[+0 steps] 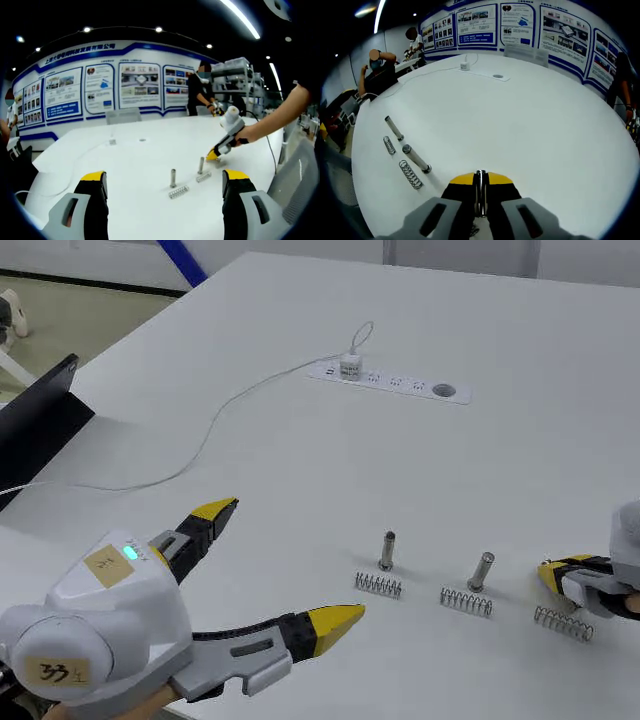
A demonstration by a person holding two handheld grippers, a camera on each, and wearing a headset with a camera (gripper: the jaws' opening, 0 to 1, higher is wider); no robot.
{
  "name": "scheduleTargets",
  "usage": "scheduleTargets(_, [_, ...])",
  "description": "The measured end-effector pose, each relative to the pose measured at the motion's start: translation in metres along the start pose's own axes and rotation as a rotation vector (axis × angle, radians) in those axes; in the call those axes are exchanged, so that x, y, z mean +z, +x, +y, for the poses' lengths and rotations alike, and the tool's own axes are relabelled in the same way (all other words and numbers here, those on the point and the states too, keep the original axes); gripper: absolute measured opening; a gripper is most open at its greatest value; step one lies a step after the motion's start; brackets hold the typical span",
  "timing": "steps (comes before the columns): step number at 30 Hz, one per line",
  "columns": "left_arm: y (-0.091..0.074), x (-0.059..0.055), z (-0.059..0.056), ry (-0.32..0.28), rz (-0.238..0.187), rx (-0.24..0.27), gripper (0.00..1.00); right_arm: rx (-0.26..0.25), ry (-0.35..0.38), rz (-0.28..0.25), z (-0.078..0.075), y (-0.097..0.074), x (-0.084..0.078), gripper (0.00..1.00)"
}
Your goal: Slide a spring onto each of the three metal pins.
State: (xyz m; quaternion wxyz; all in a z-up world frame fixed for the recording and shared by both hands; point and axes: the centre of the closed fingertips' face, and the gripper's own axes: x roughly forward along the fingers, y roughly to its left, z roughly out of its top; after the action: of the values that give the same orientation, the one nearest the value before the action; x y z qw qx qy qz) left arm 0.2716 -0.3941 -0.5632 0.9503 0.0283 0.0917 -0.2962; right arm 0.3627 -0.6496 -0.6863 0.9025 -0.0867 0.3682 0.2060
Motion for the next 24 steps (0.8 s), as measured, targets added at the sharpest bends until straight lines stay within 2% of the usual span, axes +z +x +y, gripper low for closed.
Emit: scheduleTargets(24, [0.001,-0.004,0.000,0.016,0.018,0.001,0.97,-0.008,-0.008,-0.067,-0.001,-0.017,0.011,0.07])
